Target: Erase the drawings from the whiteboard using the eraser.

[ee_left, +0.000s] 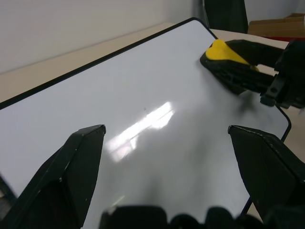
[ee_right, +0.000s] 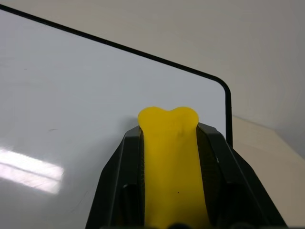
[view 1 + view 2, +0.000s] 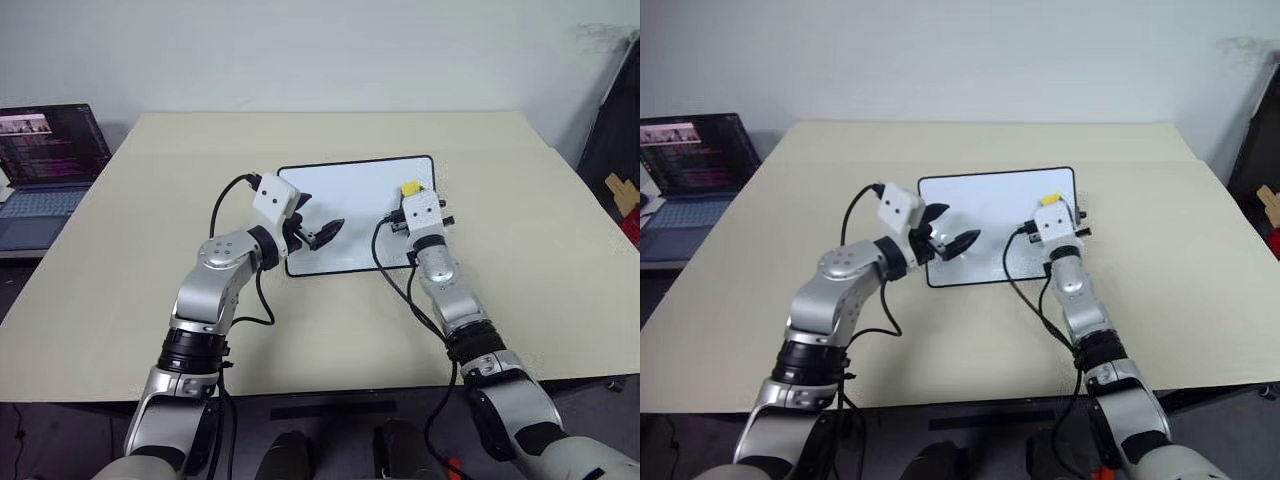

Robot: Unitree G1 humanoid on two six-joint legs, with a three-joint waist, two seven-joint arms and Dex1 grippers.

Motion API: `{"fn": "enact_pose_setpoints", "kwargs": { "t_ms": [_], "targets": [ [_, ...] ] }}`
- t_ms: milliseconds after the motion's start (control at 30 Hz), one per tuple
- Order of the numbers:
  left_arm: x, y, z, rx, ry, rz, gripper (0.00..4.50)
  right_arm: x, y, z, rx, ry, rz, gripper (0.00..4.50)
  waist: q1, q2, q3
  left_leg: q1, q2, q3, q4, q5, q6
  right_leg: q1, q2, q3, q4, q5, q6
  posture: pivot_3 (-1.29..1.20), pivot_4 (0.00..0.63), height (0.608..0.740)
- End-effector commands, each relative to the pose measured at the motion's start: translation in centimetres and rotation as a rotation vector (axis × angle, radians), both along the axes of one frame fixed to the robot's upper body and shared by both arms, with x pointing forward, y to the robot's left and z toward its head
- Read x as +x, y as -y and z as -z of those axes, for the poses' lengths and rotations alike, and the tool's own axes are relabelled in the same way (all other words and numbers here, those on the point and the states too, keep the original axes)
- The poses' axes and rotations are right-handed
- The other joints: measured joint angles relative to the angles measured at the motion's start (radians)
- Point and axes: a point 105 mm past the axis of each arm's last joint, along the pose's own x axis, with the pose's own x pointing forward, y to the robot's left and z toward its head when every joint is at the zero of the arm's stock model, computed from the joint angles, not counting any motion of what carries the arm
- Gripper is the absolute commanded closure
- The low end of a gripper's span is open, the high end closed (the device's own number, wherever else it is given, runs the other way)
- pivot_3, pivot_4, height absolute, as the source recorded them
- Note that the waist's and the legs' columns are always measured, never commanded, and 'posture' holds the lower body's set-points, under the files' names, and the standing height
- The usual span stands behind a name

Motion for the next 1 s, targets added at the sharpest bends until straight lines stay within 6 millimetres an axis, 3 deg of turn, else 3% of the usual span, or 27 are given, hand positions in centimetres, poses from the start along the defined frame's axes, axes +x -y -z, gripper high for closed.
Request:
{"fn": "enact_pose_setpoints", "kwargs": {
  "t_ms": [33,233,433,633,1000],
  "targets": [
    [-0.5,0.5,-1.3,-0.008,0.047,0.023,0.00,-0.2,-1.7,2.0,-0.043,-0.065,-0.049,3.36,-0.009,0.000,0.000,0.000,0.000,0.000,0.000,0.000,0.000,0.000,0.000,0.000,0.000,0.000,0.000,0.00,0.150,0.740],
    [-0.5,0.5,-1.4,-0.008,0.049,0.021,0.00,-1.1,-5.9,1.4,-0.100,-0.010,-0.194,3.36,-0.026,0.000,0.000,0.000,0.002,0.002,-0.001,0.000,0.000,-0.002,0.001,0.001,0.000,0.000,-0.001,0.00,0.150,0.740],
    [-0.5,0.5,-1.5,-0.008,0.050,0.019,0.00,-2.1,-7.5,2.0,-0.153,0.006,-0.279,3.36,-0.031,0.000,0.000,0.000,0.003,0.001,-0.001,0.000,0.000,-0.002,0.001,0.001,0.000,0.000,-0.001,0.00,0.150,0.740],
    [-0.5,0.4,-1.4,-0.008,0.046,0.015,0.00,-2.6,-6.5,1.8,-0.163,0.059,-0.288,3.36,-0.030,0.000,0.001,-0.001,0.003,0.001,-0.002,0.000,0.000,-0.002,0.001,0.001,-0.001,0.000,-0.001,0.00,0.150,0.740],
    [-0.3,-0.8,-0.4,0.020,0.021,-0.014,0.00,-2.0,0.5,1.6,-0.111,0.080,-0.064,3.36,0.007,0.000,0.001,-0.002,0.002,0.000,-0.002,0.000,-0.001,-0.002,0.001,0.000,-0.002,0.000,-0.001,0.00,0.150,0.740]
  ]
}}
